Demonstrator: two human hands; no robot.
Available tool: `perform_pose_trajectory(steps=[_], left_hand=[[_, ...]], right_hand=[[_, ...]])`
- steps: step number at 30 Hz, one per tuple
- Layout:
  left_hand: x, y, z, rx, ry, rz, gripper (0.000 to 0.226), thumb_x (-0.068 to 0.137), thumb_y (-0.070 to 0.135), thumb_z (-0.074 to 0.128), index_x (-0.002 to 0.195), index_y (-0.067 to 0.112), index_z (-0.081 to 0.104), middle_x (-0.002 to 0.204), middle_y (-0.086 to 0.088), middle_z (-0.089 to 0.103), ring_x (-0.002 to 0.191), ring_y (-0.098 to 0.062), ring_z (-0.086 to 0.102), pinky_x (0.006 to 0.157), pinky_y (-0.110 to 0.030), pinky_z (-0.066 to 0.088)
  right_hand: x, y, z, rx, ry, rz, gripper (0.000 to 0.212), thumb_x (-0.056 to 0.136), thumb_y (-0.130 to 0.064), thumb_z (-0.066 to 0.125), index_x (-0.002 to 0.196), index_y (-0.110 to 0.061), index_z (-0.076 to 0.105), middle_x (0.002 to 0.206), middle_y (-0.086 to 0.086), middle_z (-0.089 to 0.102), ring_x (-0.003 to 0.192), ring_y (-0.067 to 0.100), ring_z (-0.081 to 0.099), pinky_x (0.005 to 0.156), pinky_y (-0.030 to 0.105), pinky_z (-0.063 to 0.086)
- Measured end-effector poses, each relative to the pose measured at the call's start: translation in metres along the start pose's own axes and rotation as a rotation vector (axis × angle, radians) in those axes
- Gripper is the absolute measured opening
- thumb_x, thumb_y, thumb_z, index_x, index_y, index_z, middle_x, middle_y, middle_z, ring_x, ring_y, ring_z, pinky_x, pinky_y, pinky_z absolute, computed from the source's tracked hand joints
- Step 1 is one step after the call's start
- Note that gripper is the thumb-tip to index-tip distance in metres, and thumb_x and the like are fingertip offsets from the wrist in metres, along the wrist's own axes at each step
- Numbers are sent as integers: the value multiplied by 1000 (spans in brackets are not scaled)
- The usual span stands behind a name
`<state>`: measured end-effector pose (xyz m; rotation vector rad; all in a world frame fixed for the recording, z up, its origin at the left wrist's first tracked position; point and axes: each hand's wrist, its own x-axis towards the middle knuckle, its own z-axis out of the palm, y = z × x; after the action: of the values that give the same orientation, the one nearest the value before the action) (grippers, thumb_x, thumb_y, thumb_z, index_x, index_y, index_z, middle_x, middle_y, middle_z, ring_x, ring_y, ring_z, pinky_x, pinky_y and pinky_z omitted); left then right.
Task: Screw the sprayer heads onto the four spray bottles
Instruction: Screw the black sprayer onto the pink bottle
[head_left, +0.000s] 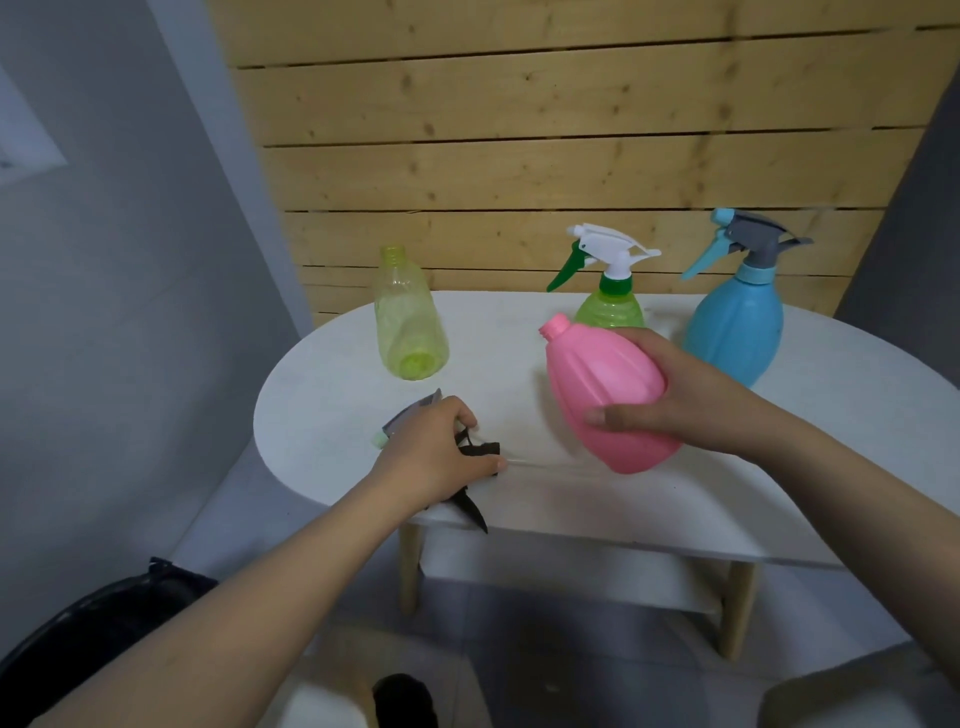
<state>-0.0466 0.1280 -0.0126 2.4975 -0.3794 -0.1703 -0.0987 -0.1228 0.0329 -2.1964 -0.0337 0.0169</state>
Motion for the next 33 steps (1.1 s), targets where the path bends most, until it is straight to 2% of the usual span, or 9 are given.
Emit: perform_pose_trajectory(steps=[4,8,10,13,18,25,29,31,33], left_hand=[[4,3,-5,-162,9,-60,45,59,42,81,95,28,57,94,10,56,88,-10,55,62,-19,41],[10,6,-19,-351,64,-50,46,60,36,83,101,32,61,94,12,54,86,-1,57,63,-19,42],[14,8,-27,-403,107,-30,51,63,32,82,108,35,59,98,11,53,83,-3,59,62,-21,44],[23,8,-35,-473,162,-21,63,67,29,80,123,35,51,103,10,52,89,-11,61,69,-27,49],[33,7,-33,-564,197,-51,59,71,25,78,125,26,54,122,1,56,101,-23,62,90,-42,51],[38,9,-28,-616,234,-28,58,73,24,77,126,25,54,119,3,56,102,-17,61,75,-22,48],[39,13,-24,-581,243,5,58,72,22,78,126,24,55,113,6,56,100,-14,57,85,-28,46],[39,15,-22,-548,247,25,59,72,22,78,126,23,54,113,6,56,96,-9,55,84,-27,44],[39,16,-22,-529,252,42,59,71,23,78,125,25,54,117,6,55,94,-2,53,82,-24,43]], right_hand=[[-2,-3,-9,-42,53,-47,87,44,-66,72,122,-58,33,111,-27,48,96,2,53,65,17,44],[-5,0,-29,-125,146,-89,85,59,-42,81,131,-48,37,114,-22,48,95,4,52,67,12,40],[-8,3,-37,-132,144,-83,84,62,-35,82,133,-44,38,114,-23,48,94,-1,52,65,11,39],[-11,11,-45,-182,111,-49,84,64,-29,82,135,-39,39,118,-13,48,98,9,52,64,13,40],[-15,22,-49,-244,15,5,86,63,-30,83,134,-40,36,117,-10,49,92,5,52,62,15,42],[-19,27,-54,-252,-10,-38,83,60,-27,85,122,-50,36,108,-29,45,95,-3,50,59,9,41],[-19,25,-51,-241,-25,-81,80,58,-28,86,111,-60,36,108,-32,46,96,-14,49,59,2,43],[-18,24,-49,-242,-25,-98,79,57,-29,86,111,-61,37,109,-32,47,99,-21,45,63,0,43],[-16,24,-48,-266,-32,-106,81,56,-31,86,115,-59,37,110,-32,47,101,-17,46,63,3,44]])
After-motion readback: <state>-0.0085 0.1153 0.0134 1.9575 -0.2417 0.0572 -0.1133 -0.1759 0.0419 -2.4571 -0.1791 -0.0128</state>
